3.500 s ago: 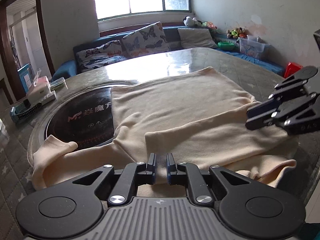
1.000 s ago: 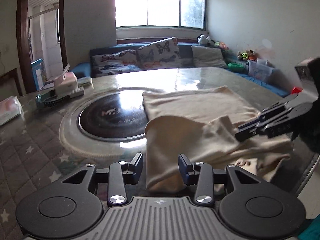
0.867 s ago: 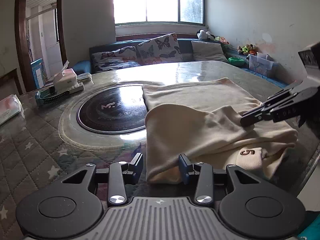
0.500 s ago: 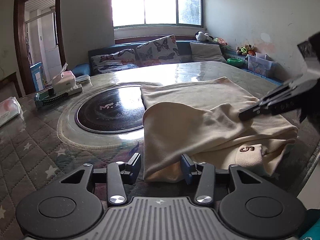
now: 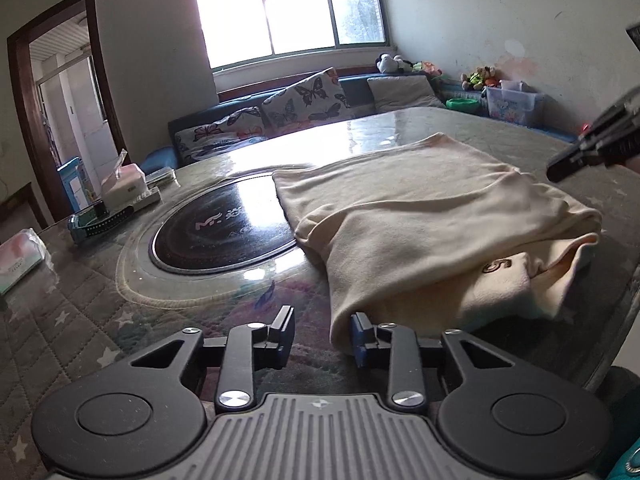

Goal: Fold clothes
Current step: 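Release the folded side and open the right gripper above the shirt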

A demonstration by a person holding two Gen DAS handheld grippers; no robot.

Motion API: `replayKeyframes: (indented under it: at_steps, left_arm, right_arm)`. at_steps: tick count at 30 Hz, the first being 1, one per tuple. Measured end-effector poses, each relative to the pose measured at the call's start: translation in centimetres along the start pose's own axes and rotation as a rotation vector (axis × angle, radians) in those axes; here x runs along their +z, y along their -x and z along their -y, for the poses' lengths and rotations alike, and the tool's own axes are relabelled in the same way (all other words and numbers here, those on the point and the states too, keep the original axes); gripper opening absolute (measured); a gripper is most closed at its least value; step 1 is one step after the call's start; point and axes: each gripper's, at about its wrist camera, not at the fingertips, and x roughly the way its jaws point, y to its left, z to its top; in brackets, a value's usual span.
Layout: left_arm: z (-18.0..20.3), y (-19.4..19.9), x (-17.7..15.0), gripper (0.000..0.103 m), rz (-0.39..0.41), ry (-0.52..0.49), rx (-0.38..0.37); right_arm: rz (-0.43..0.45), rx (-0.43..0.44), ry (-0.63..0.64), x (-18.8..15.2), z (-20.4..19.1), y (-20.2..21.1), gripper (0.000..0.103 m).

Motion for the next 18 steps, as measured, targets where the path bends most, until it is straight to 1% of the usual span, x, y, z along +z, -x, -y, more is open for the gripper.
replayKeyframes:
  at_steps: [2,4,6,10,11,14,17,18]
  left_arm:
    - [-0.3,0.5,0.1,0.033,-0.003,-0.006,-0.016]
    - [-0.8,1.1,0.3,0.034,-0.003,-0.002,-0.039]
    - [-1.5,1.7,0.7,0.034,0.000,0.012,-0.061]
    - [-2.4,2.3,2.7,0.033,0.030,0.052,-0.081]
    - [-2.4,2.0,3.3,0.031,0.034,0.069,-0.091]
    - [-2.0,0.5,5.1,0.031,0.034,0.103,-0.134]
    - [-0.9,-2.1,6.1,0.027,0.023,0.084,-0.154]
    - [-0.7,-3.1,6.3,0.023,0.010,0.084,-0.159]
  right_arm:
    - [-0.023,-0.017,-0.014,-0.6,0.5,-0.8,0.007]
    - [-0.007,-0.018,-0.028,-0.5,0.9,-0.7,0.008]
    - [0.027,0.000,-0.028,0.1,1.1,-0.4,0.008]
    - [0.050,0.035,-0.011,0.6,0.8,-1.1,0.008]
    - [0.050,0.045,-0.006,0.7,0.7,-1.6,0.008]
    - [0.039,0.074,0.007,0.7,0.1,-3.5,0.008]
    - [0.019,0.080,0.021,0.4,-0.2,-4.6,0.008]
    - [0.013,0.076,0.026,0.3,-0.2,-4.8,0.008]
